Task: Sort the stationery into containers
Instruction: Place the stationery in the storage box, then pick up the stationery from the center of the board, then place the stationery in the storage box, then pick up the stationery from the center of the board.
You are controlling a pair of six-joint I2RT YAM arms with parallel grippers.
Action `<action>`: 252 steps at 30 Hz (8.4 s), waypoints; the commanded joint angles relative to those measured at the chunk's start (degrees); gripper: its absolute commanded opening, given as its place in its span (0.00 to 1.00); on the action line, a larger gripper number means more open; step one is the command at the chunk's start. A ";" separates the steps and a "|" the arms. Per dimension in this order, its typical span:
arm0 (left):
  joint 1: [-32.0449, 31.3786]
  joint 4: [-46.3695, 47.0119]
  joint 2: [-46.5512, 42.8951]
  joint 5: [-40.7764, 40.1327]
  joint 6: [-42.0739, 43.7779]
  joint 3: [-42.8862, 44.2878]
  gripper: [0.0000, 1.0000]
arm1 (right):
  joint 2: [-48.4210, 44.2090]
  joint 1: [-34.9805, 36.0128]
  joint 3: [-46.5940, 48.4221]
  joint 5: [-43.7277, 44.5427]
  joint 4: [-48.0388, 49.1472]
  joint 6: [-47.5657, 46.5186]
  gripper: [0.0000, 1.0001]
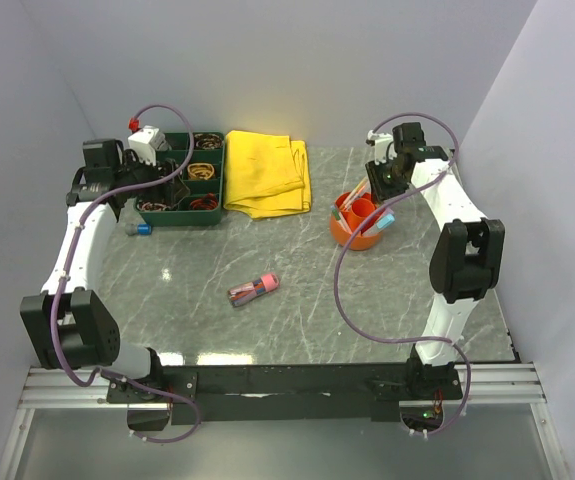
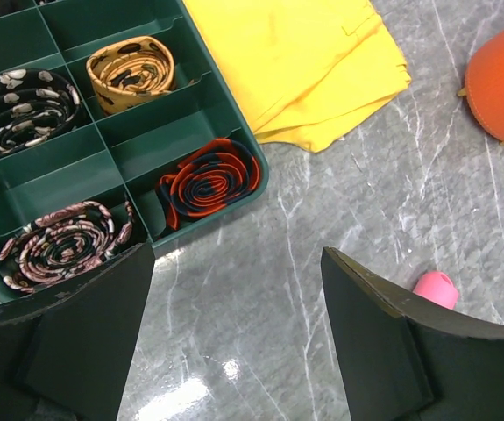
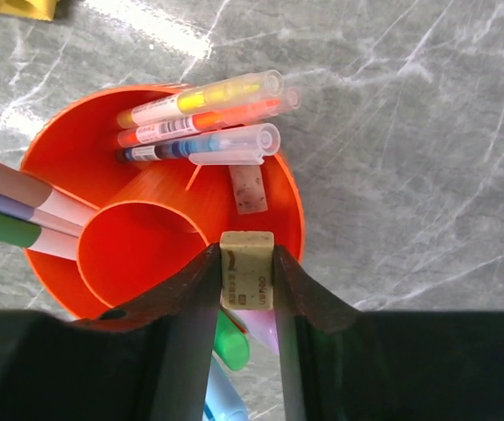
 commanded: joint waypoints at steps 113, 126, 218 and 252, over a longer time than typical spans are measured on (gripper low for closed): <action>-31.90 -7.42 33.86 19.50 32.93 43.12 0.11 | -23.56 -8.20 -11.96 -4.25 2.41 4.31 0.47; -39.28 29.08 42.13 23.20 -0.49 43.30 0.12 | -25.49 -13.04 -11.78 -48.64 4.77 17.05 0.65; -37.62 16.08 8.47 -10.29 14.71 1.12 0.99 | -0.62 -3.21 0.88 -8.48 3.46 4.14 0.11; -43.94 -12.39 8.47 -10.63 27.18 -5.56 1.00 | -29.70 -1.61 -18.96 -6.71 4.69 8.00 0.55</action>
